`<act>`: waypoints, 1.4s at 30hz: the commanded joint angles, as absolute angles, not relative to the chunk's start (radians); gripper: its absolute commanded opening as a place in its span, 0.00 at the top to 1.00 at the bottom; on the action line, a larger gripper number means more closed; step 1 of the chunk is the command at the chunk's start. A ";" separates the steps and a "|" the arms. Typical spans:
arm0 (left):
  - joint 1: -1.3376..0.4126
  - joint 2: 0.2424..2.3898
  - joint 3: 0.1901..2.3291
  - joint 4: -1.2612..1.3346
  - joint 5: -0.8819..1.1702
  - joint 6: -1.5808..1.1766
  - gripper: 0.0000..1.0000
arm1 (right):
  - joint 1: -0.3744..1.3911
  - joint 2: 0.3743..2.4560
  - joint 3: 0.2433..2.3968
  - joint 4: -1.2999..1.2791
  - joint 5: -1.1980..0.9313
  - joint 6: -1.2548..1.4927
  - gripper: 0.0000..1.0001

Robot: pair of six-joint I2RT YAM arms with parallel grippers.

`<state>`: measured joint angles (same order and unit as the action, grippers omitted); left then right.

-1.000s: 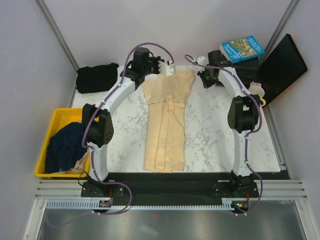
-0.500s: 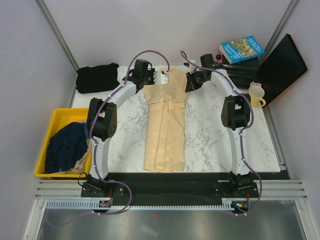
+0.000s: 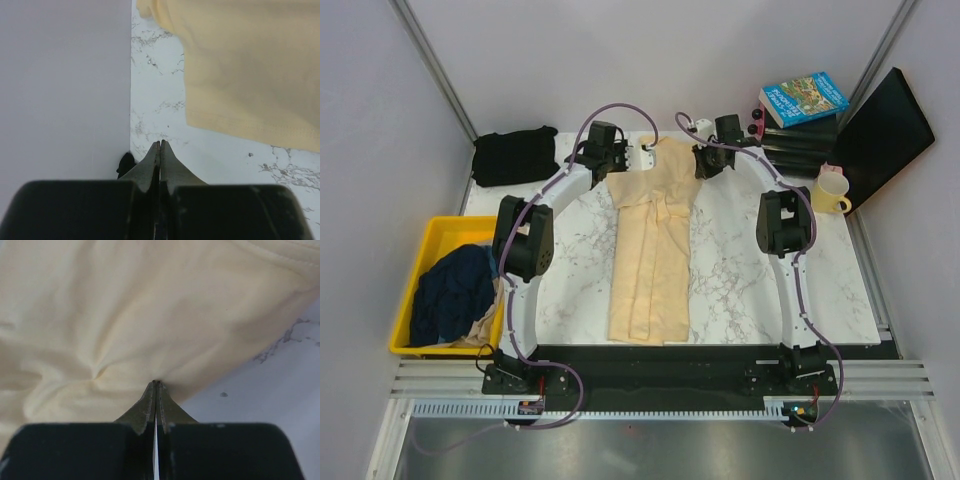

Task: Fold and stack the t-shirts
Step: Rotate the tshirt 100 degrees

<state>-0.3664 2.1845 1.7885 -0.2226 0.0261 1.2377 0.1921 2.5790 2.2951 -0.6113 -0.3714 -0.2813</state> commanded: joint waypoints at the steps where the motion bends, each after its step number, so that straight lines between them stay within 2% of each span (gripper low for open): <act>1: -0.368 2.095 1.769 -0.204 0.005 1.207 0.98 | 0.222 2.588 2.299 -0.523 -0.230 -0.353 1.00; 10: -0.371 2.060 1.697 -0.195 -0.028 1.206 0.98 | 0.265 2.606 2.249 -0.307 0.053 -0.479 1.00; 18: -0.374 2.051 1.625 -0.129 -0.075 1.187 0.98 | 0.279 2.658 2.276 -0.134 0.169 -0.529 1.00; 24: -0.377 1.985 1.530 -0.049 -0.095 1.131 0.98 | 0.285 2.590 2.223 -0.058 0.253 -0.488 1.00; 28: -0.387 1.930 1.467 -0.014 -0.094 1.103 0.98 | 0.287 2.494 2.186 -0.066 0.226 -0.434 0.89; 31: -0.402 1.885 1.431 -0.015 -0.071 1.083 0.98 | 0.288 2.399 2.158 -0.103 0.192 -0.410 0.86; 32: -0.406 1.870 1.410 -0.018 -0.060 1.078 0.98 | 0.287 2.351 2.152 -0.165 0.167 -0.410 0.87; 33: -0.413 1.855 1.402 -0.047 -0.045 1.074 0.98 | 0.287 2.326 2.143 -0.210 0.088 -0.413 0.95; 35: -0.428 1.806 1.372 -0.083 0.036 1.072 0.98 | 0.287 2.261 2.111 -0.376 -0.012 -0.435 1.00; 37: -0.443 1.766 1.358 -0.156 0.147 1.072 0.98 | 0.287 2.215 2.062 -0.490 -0.165 -0.457 1.00; 38: -0.446 1.761 1.345 -0.178 0.181 1.072 0.98 | 0.287 2.207 2.043 -0.596 -0.210 -0.481 1.00; 42: -0.469 1.781 1.347 -0.248 0.310 1.091 0.98 | 0.287 2.200 1.956 -0.752 -0.351 -0.505 1.00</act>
<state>-0.4492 1.7908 1.3579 -0.1581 0.1196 1.1198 0.2844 2.1998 2.0438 -0.4736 -0.1249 -0.4728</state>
